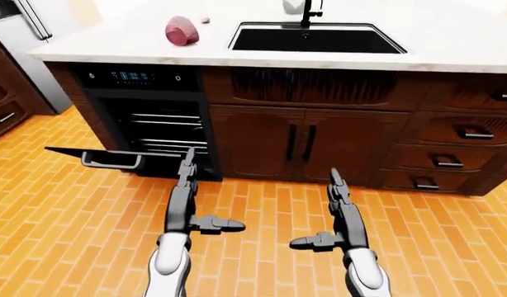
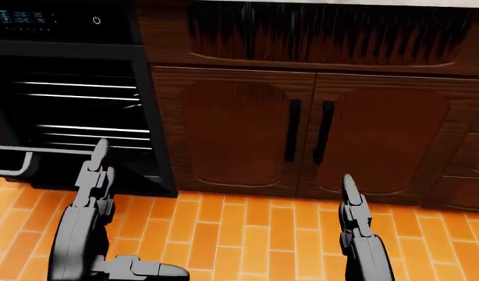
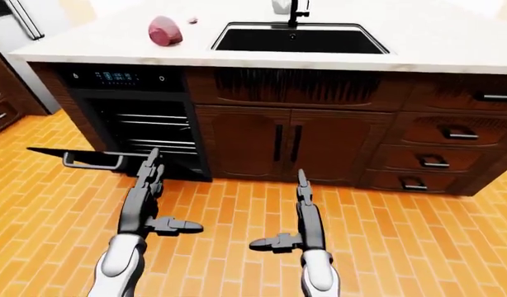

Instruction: Close the dishwasher door

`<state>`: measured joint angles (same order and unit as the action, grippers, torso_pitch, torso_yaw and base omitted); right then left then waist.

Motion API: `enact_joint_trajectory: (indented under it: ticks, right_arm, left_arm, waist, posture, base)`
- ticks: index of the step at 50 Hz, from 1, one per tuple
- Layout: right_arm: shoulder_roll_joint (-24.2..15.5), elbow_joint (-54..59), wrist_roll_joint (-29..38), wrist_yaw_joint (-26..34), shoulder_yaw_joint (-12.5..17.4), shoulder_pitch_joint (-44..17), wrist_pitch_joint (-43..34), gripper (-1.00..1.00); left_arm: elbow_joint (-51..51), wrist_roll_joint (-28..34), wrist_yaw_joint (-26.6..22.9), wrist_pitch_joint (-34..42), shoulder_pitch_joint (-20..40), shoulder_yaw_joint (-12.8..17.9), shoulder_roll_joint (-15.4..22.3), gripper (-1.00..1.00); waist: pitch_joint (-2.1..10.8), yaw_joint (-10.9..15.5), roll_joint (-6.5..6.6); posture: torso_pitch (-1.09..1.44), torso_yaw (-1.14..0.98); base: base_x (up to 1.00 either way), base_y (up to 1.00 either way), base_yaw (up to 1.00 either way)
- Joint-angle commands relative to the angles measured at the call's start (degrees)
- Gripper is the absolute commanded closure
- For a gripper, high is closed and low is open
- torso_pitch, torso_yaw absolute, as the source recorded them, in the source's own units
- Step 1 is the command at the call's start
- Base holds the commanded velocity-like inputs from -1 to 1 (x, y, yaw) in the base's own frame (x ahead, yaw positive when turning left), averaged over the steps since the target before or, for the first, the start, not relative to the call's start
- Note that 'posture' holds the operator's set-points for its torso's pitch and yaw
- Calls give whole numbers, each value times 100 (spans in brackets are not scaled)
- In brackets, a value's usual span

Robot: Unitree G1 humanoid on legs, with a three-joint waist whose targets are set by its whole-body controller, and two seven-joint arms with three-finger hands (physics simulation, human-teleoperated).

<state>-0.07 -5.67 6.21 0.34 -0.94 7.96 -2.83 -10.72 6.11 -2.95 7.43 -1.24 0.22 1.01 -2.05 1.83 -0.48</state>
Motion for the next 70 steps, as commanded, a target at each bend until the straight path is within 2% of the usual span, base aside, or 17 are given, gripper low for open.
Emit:
enact_joint_trajectory:
  ticks: [1, 8, 14, 15, 17, 24, 28, 29, 32, 38, 41, 43, 44, 45, 53, 57, 70]
  right_arm:
    - [-30, -175, -10, -44, 68, -78, 196, -100]
    - [-24, -196, -23, -33, 57, -45, 199, -100]
    - [-26, -208, -29, -31, 51, -46, 188, -100]
    - [-25, -226, -26, -32, 47, -44, 181, -100]
    - [-30, -174, -47, -21, 59, -56, 212, -100]
    - [-26, -163, -50, -8, 41, -50, 211, -100]
    - [-22, -193, -50, -10, 31, -23, 212, -100]
    - [-21, -200, -45, -13, 27, -22, 207, -100]
    - [-20, -203, -42, -10, 13, -29, 202, -100]
    - [-24, -194, -32, -13, 10, -39, 197, -100]
    - [-27, -187, -38, -8, 17, -45, 194, -100]
    - [-27, -213, -37, -5, 15, -38, 180, -100]
    - [-27, -190, -37, -5, 14, -44, 196, -100]
    - [-27, -191, -37, -3, 13, -43, 192, -100]
    - [-24, -191, -45, 6, 7, -3, 229, -100]
    - [-21, -210, -37, 2, -2, 2, 217, -100]
    - [-15, -187, -45, 14, -31, -30, 194, -100]
  left_arm:
    - [-233, -9, -16, -184, 103, -52, -17, -100]
    - [-272, 25, -24, -175, 77, -79, -24, -100]
    - [-308, 36, -25, -161, 66, -87, -28, -100]
    - [-307, 38, -28, -163, 60, -90, -28, -100]
    - [-289, 45, -23, -186, 49, -103, -35, -100]
    - [-260, 59, -26, -209, 46, -116, -35, -100]
    - [-286, 50, -34, -196, 46, -95, -27, -100]
    - [-297, 47, -34, -187, 46, -91, -27, -100]
    - [-292, 43, -37, -191, 54, -81, -24, -100]
    - [-334, 46, -42, -163, 48, -83, -25, -100]
    - [-316, 50, -37, -178, 53, -85, -27, -100]
    - [-312, 49, -37, -180, 56, -81, -25, -100]
    - [-336, 49, -39, -170, 46, -83, -26, -100]
    - [-352, 50, -41, -163, 40, -86, -27, -100]
    - [-365, 59, -48, -188, 4, -95, -27, -100]
    - [-355, 59, -50, -183, 20, -89, -25, -100]
    - [-325, 95, -47, -211, 8, -132, -38, -100]
  waist:
    - [60, -18, -6]
    - [48, -41, -23]
    - [84, -101, 504]
    - [73, -22, 307]
    - [78, 13, 390]
    - [2, -60, 4]
    - [130, -138, -559]
    - [65, -183, -301]
    - [86, -145, -356]
    - [44, -154, 23]
    - [50, -175, 316]
    - [181, -137, 697]
    - [87, -83, 388]
    - [113, -100, 474]
    - [41, -80, 25]
    - [121, -125, -496]
    - [46, -176, 300]
  posture:
    - [0, 0]
    - [0, 0]
    - [0, 0]
    - [0, 0]
    - [0, 0]
    - [0, 0]
    - [0, 0]
    - [0, 0]
    - [0, 0]
    - [0, 0]
    - [0, 0]
    - [0, 0]
    - [0, 0]
    - [0, 0]
    - [0, 0]
    - [0, 0]
    - [0, 0]
  base:
    - [0, 0, 38]
    - [0, 0, 55]
    - [0, 0, 57]
    - [0, 0, 57]
    - [0, 0, 57]
    - [0, 0, 59]
    - [0, 0, 63]
    - [0, 0, 62]
    - [0, 0, 59]
    - [0, 0, 46]
    - [0, 0, 46]
    - [0, 0, 46]
    - [0, 0, 45]
    - [0, 0, 45]
    - [0, 0, 45]
    - [0, 0, 46]
    - [0, 0, 46]
